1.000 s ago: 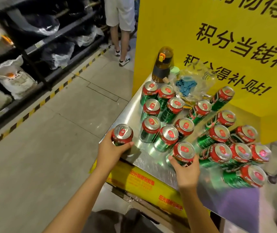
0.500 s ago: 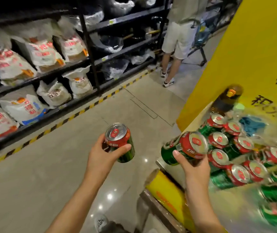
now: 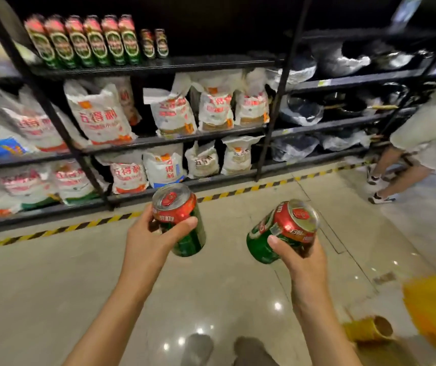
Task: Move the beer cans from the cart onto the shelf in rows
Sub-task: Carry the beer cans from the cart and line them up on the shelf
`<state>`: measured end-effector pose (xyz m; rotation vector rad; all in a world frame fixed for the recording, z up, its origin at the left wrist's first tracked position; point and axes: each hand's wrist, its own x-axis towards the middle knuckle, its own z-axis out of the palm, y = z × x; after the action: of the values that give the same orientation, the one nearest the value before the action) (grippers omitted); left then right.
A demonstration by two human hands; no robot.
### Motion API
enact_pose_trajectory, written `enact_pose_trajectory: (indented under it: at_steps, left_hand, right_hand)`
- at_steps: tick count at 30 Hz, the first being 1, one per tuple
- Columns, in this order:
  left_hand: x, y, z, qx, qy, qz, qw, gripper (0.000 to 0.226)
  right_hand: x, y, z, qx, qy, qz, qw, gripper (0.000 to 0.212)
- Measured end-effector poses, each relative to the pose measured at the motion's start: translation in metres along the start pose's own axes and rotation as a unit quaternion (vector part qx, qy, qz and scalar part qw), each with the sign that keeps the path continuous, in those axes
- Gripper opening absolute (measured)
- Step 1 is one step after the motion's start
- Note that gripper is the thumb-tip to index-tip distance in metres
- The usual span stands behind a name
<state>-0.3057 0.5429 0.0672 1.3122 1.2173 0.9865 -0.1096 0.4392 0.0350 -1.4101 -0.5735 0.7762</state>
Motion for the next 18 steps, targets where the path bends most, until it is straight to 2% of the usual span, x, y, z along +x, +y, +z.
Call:
enact_pose_trajectory:
  at_steps: [3, 5, 9, 15, 18]
  left_hand:
    - [0.031, 0.0, -0.012, -0.002, 0.026, -0.009, 1.0, 0.075]
    - [0.055, -0.001, -0.013, -0.003, 0.035, -0.016, 0.999, 0.068]
    - [0.112, 0.003, -0.008, -0.014, 0.055, -0.016, 0.998, 0.071]
    - [0.21, 0.026, 0.006, -0.01, 0.078, -0.006, 0.997, 0.043]
    - [0.257, 0.033, 0.01, -0.017, 0.1, -0.006, 0.995, 0.049]
  right_hand:
    - [0.031, -0.002, 0.029, -0.011, -0.029, 0.002, 1.0, 0.075]
    - [0.057, -0.002, 0.046, -0.015, -0.05, 0.001, 0.999, 0.071]
    - [0.123, -0.003, 0.084, -0.022, -0.083, 0.002, 0.996, 0.076]
    - [0.229, -0.015, 0.139, -0.011, -0.128, 0.006, 0.992, 0.076]
    - [0.281, -0.021, 0.162, -0.02, -0.155, 0.008, 0.988, 0.082]
